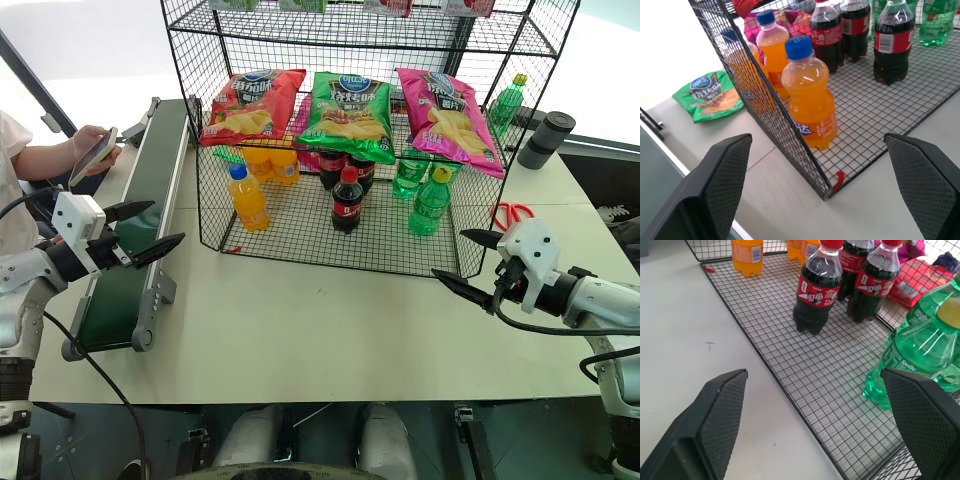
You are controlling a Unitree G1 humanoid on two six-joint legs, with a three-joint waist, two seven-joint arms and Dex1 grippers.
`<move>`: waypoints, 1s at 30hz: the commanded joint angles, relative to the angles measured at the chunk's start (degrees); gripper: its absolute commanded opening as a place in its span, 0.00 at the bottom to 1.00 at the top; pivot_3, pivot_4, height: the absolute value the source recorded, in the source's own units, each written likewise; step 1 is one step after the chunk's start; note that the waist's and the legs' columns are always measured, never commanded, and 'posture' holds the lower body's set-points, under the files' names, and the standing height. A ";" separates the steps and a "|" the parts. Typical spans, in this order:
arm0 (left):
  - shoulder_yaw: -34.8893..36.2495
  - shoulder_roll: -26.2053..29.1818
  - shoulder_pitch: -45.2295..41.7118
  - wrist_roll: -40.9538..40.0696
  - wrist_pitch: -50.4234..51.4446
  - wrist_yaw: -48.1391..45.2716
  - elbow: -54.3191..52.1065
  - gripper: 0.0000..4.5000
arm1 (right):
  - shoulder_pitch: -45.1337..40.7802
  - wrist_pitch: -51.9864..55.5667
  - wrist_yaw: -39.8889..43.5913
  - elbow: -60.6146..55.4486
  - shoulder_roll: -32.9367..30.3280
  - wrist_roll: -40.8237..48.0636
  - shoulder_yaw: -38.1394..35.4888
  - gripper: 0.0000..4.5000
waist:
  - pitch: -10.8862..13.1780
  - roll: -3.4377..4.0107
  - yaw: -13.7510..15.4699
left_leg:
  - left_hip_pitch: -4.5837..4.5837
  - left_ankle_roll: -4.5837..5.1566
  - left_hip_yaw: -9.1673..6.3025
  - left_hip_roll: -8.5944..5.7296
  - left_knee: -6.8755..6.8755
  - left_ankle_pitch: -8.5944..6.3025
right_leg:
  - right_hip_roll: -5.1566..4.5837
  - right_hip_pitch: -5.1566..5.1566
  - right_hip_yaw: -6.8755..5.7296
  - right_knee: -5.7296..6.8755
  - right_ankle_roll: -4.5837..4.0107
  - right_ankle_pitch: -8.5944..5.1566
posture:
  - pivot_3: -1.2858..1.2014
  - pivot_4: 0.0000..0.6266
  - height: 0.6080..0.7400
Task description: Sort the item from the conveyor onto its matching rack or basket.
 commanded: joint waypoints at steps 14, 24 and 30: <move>-0.75 -0.05 -0.75 -0.53 -0.35 -0.30 -0.83 1.00 | 0.26 -0.14 2.94 -1.23 -0.74 4.11 -3.09 0.98 | 0.00 0.00 -0.01 | 0.00 0.00 0.00 0.00 0.03 0.00 | 0.00 0.01 0.00 0.02 0.02 0.02 | 0.52 0.24 1.00; -0.80 -0.73 -0.67 -0.25 0.36 1.19 -1.35 1.00 | -0.06 -0.16 2.73 -1.81 -0.66 4.21 -2.74 0.98 | 0.00 0.00 0.00 | 0.01 0.00 -0.01 0.00 0.04 0.00 | 0.00 0.01 0.00 0.03 0.02 0.02 | 0.52 0.24 1.00; -1.04 -1.42 0.32 -0.26 0.28 1.84 -2.55 1.00 | -0.52 -1.17 2.77 -1.35 -0.84 3.12 -1.89 0.98 | 0.00 0.00 -0.02 | 0.01 0.00 -0.01 0.00 0.04 0.00 | 0.00 0.02 0.00 0.03 0.03 0.02 | 0.52 0.24 1.00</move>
